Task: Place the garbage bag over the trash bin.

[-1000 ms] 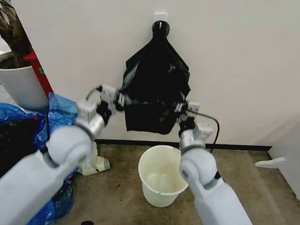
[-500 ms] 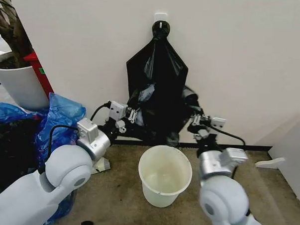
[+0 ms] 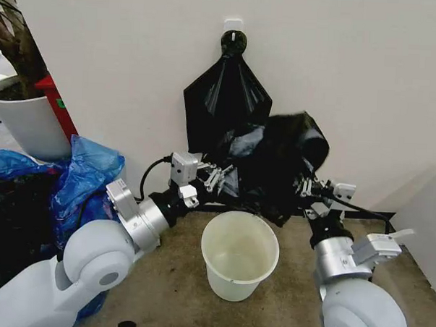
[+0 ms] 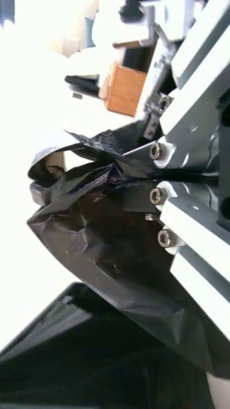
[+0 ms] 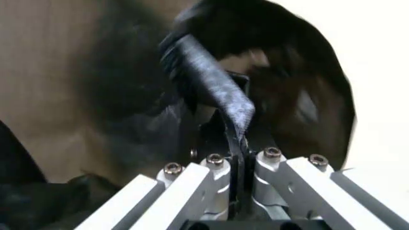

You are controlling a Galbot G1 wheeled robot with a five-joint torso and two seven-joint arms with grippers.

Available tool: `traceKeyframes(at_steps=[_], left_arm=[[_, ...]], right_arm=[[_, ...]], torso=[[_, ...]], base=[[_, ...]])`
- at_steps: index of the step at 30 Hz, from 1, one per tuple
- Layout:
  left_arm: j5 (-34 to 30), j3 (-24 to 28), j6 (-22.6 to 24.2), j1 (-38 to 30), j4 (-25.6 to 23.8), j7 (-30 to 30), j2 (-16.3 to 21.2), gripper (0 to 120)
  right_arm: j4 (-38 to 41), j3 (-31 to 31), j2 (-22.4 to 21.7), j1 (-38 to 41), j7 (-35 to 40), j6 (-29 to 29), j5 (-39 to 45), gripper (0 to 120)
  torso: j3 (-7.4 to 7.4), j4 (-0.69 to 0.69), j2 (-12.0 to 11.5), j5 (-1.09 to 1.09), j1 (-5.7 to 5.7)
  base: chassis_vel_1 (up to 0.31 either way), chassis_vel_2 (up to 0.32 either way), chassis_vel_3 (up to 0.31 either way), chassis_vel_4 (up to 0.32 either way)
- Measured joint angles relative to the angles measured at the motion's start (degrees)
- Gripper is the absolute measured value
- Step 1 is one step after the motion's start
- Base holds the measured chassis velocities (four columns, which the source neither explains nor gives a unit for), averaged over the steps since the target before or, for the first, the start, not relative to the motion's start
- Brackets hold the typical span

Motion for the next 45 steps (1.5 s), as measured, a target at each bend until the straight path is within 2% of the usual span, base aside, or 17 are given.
traceKeyframes(at_steps=[6, 13, 17, 21, 27, 36, 41, 45], left_arm=[[-2.0, 0.1, -1.1, -0.1, -0.5, 1.2, 0.1, 0], [-3.9, 2.1, -3.1, -2.8, 6.7, 2.8, -2.0, 0], [-4.6, 2.5, -4.0, -4.9, 10.4, 4.8, -2.7, 0], [-6.1, 2.8, -4.2, -6.4, 13.4, 6.6, -3.7, 0], [-3.9, 1.9, -6.2, -4.3, 18.1, 10.3, -3.8, 0], [-1.4, 1.9, -8.0, -2.4, 23.8, 12.0, -5.0, 0], [-0.5, 2.8, -8.3, -2.7, 24.0, 12.4, -5.8, 0], [-0.5, 4.2, -7.5, -3.8, 22.5, 11.6, -6.5, 0]], right_arm=[[-0.1, 0.9, 0.0, -0.8, -1.0, 1.0, -1.9, 0], [-0.3, 2.4, -1.8, -0.6, -2.4, 0.8, 0.5, 0], [-0.3, 4.1, -4.8, 1.2, -6.6, 2.5, 3.0, 0], [-0.3, 5.6, -6.5, 1.3, -7.9, 2.7, 5.1, 0], [-0.4, 2.6, -3.8, -0.2, -8.5, 2.6, 4.4, 0], [-0.5, 0.2, -1.1, -1.1, -8.8, 2.8, 2.7, 0], [-0.9, 0.7, -1.0, -1.7, -8.4, 3.1, 2.1, 0], [-0.6, 1.6, -2.6, -1.2, -6.6, 3.1, 4.1, 0]], torso=[[0.0, 0.0, 0.0, 0.01, 0.0], [0.01, -0.03, 0.0, 0.0, 0.0], [0.01, 0.03, 0.0, 0.0, 0.0], [0.01, -0.02, 0.0, 0.01, 0.0], [0.01, 0.01, 0.0, 0.0, 0.0], [0.01, 0.01, 0.0, -0.01, 0.0], [0.01, 0.01, 0.0, 0.0, 0.0], [0.0, -0.01, 0.0, 0.0, 0.0]], base=[[0.0, 0.0, 0.0, 0.0], [0.0, 0.0, 0.0, 0.0], [0.0, 0.0, 0.0, 0.0], [0.0, 0.0, 0.0, 0.0], [0.0, 0.0, 0.0, 0.0], [0.0, 0.0, 0.0, 0.0], [0.0, 0.0, 0.0, 0.0], [0.0, 0.0, 0.0, 0.0]])
